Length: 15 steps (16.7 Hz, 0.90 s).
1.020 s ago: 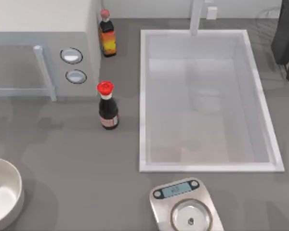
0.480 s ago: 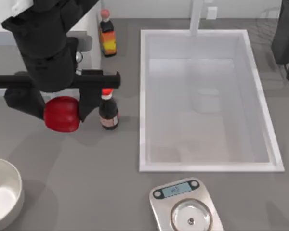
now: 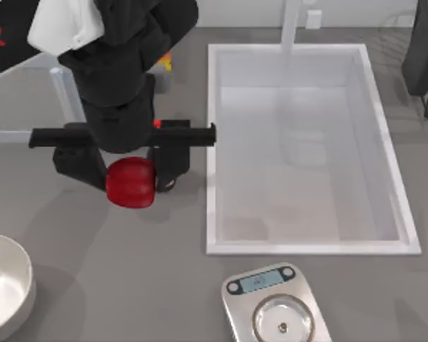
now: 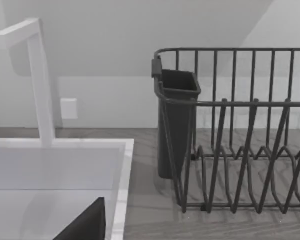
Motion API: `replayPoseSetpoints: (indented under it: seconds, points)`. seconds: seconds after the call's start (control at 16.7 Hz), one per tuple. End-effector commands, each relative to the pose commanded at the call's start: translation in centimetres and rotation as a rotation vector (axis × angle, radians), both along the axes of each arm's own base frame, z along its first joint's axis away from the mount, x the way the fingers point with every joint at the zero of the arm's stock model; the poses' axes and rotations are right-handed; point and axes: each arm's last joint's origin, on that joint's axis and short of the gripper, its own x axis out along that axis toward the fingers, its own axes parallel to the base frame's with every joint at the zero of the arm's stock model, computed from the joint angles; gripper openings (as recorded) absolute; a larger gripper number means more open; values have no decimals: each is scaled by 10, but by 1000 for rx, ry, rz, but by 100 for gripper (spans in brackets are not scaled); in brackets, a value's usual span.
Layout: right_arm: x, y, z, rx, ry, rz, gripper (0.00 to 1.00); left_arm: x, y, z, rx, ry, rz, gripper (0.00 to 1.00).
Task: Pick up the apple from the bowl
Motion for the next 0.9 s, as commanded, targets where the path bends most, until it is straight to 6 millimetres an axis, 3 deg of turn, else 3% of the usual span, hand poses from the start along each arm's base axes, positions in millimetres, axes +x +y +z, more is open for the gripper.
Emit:
replayPoseSetpoints:
  seconds: [0.18, 0.6, 0.9]
  points:
    - [0, 0, 0, 0, 0, 0, 100, 2, -1, -20, 4, 6, 0, 0]
    - [0, 0, 0, 0, 0, 0, 100, 1, -2, -103, -2, -3, -1, 0]
    - [0, 0, 0, 0, 0, 0, 100, 0, -1, -111, 2, 2, -1, 0]
